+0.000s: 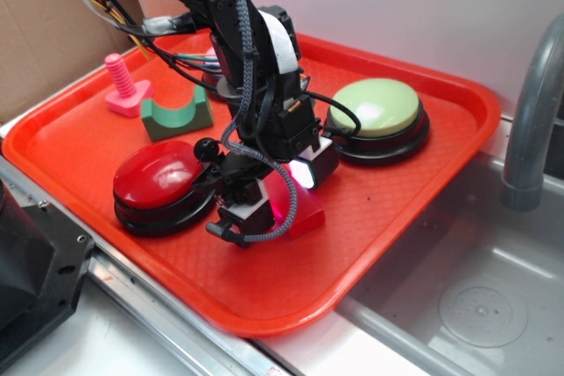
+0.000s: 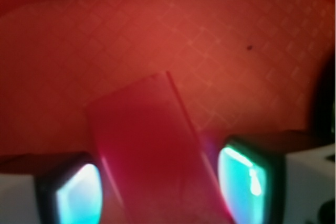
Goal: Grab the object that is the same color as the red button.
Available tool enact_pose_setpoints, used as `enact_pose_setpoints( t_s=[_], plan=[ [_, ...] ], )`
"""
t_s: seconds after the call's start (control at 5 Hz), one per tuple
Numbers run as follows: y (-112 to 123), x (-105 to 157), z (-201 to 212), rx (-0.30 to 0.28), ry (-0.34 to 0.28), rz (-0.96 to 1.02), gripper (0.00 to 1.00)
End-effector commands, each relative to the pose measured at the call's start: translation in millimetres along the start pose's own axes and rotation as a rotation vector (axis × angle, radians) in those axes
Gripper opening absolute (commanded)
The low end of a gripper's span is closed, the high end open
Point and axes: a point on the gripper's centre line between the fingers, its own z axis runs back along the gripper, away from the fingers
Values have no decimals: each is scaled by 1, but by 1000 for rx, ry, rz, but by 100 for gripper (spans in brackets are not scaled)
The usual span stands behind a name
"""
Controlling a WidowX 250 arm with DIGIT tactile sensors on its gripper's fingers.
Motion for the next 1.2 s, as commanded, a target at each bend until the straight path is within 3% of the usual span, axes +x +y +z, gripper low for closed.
enact_pose_setpoints(
  t_s=[0.0,0.2,0.4,0.8,1.0],
  plan=[
    [-9,1,55,116,-63,66,0],
    [-8,-8,107,147,-39,299,0],
    [-3,-27,148,147,30,547,0],
    [16,-61,161,122,92,938,0],
    [25,-61,159,102,100,1016,0]
  ],
)
